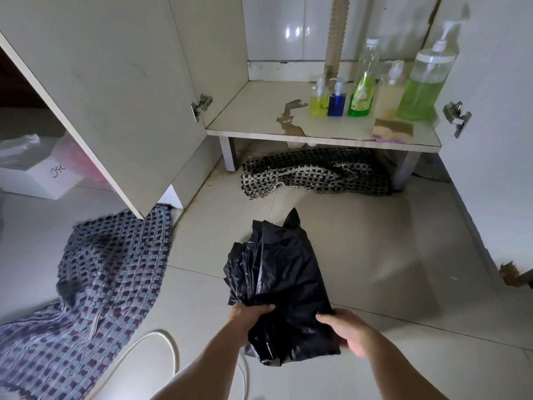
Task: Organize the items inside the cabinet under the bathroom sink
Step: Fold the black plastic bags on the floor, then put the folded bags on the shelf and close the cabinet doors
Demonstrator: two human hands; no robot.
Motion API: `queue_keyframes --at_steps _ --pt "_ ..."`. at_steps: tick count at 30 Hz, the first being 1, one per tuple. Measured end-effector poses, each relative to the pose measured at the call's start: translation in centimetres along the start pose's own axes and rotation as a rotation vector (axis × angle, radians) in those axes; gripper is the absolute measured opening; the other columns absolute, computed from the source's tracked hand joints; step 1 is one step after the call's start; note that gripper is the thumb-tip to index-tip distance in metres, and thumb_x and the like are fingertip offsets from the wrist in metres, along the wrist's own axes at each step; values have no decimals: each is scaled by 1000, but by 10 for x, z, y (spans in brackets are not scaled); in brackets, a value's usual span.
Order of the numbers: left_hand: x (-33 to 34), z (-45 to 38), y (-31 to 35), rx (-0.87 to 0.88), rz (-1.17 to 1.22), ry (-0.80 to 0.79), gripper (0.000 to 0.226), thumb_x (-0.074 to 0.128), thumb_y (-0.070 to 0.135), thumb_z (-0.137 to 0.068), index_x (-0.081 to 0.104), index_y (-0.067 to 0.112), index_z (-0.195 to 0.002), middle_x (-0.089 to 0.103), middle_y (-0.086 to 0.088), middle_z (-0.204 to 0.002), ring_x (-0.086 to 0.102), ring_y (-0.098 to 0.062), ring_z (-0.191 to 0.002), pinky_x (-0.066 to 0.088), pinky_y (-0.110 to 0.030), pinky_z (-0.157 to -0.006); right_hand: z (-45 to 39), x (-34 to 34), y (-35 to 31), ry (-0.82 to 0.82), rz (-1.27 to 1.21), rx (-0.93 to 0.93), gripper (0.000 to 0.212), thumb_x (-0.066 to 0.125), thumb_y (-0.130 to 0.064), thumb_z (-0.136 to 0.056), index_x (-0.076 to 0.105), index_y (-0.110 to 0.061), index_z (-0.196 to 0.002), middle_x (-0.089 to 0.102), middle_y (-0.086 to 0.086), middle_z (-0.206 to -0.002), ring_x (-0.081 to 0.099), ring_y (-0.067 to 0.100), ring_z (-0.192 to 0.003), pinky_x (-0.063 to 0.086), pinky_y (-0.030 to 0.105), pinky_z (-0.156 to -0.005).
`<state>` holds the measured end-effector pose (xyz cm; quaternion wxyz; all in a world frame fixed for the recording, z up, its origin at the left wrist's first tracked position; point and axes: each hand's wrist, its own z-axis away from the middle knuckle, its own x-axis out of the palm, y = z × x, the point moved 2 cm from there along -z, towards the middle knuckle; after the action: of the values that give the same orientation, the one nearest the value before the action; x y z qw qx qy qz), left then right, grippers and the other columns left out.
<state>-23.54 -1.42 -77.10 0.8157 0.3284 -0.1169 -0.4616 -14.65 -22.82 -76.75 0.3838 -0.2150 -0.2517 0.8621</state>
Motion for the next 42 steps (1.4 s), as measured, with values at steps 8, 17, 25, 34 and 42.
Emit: queue_keyframes --at_steps 8,17,25,34,42 --pt "13 7 75 122 170 -274 44 77 4 -74 62 -2 -115 71 -21 -104 69 -36 -97 54 -45 -91 9 -41 -95 12 -59 -155 17 72 -11 -79 71 -8 -96 74 14 -95 71 29 -90 54 46 -92" --pt "-3 -8 261 433 136 -406 65 84 16 -64 59 1 -122 67 -20 -118 64 -36 -110 45 -48 -104 28 -83 -277 18 25 -496 17 70 -16 -81 71 -22 -96 75 -1 -95 69 18 -93 54 34 -89" --pt "-40 -12 375 497 62 -324 29 67 4 -80 64 0 -110 72 -19 -105 67 -37 -101 50 -45 -97 31 -74 -381 69 185 -551 24 71 -22 -79 71 -24 -103 74 -5 -101 69 14 -94 53 30 -87" --pt "-72 6 459 528 -57 -337 25 72 9 -77 70 10 -103 75 -7 -99 67 -24 -100 51 -31 -77 85 -70 -468 74 460 -400 9 62 -28 -90 62 -27 -99 66 2 -102 57 12 -82 47 18 -65" --pt "-49 -63 541 751 -283 -113 40 78 10 -68 67 7 -107 71 -7 -93 67 -24 -87 56 -35 -82 -8 -80 -504 174 181 -387 20 65 -12 -87 63 -15 -107 58 8 -83 44 8 -43 32 18 -39"
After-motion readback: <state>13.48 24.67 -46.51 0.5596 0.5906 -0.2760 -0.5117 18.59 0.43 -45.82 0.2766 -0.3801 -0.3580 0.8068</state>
